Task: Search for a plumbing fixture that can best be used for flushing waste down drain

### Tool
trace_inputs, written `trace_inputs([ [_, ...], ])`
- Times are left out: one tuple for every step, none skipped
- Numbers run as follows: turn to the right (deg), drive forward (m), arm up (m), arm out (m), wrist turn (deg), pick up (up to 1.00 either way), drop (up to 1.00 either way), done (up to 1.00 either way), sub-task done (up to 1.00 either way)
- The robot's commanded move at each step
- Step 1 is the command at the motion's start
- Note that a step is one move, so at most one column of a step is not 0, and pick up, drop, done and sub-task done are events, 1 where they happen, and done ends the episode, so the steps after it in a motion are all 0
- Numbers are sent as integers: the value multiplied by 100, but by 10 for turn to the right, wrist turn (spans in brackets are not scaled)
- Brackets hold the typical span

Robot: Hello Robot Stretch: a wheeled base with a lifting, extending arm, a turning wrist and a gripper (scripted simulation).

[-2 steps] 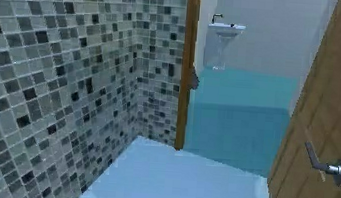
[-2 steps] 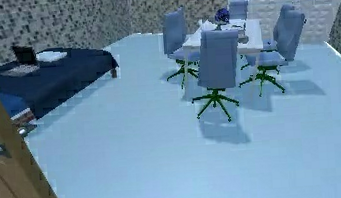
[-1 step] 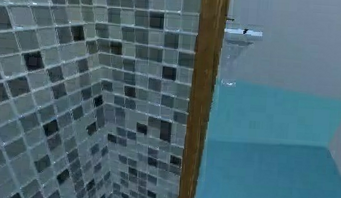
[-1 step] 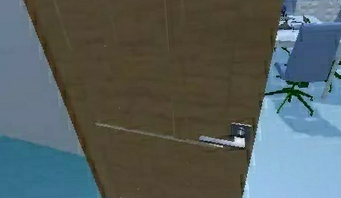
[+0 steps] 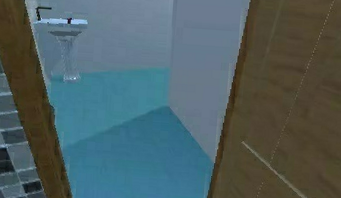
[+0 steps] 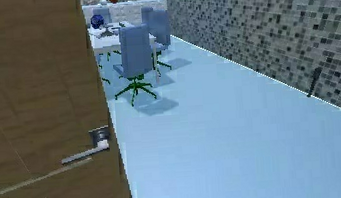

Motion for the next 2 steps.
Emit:
trace_inputs([
  [0, 65, 0, 0, 0, 0, 0, 0, 0],
  [-90, 0, 0, 0, 0, 0, 0, 0, 0],
])
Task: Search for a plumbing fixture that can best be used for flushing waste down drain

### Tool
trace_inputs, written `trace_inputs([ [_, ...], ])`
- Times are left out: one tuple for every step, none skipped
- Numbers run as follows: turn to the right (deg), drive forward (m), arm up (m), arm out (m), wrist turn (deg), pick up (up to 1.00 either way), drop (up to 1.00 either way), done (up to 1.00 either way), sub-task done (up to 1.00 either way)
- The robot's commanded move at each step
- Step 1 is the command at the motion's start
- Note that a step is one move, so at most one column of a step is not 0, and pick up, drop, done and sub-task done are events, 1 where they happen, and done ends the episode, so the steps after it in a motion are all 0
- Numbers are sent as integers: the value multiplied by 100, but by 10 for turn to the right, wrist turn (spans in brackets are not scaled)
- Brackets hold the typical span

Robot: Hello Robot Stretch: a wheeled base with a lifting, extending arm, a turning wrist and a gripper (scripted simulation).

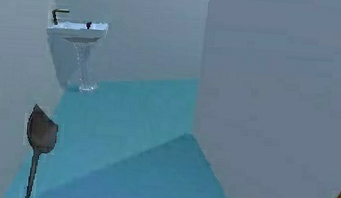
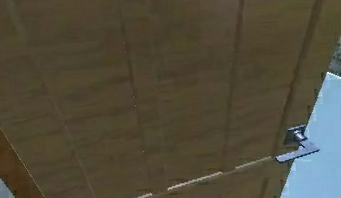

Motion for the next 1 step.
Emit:
trace_inputs([
  [0, 100, 0, 0, 0, 0, 0, 0, 0],
])
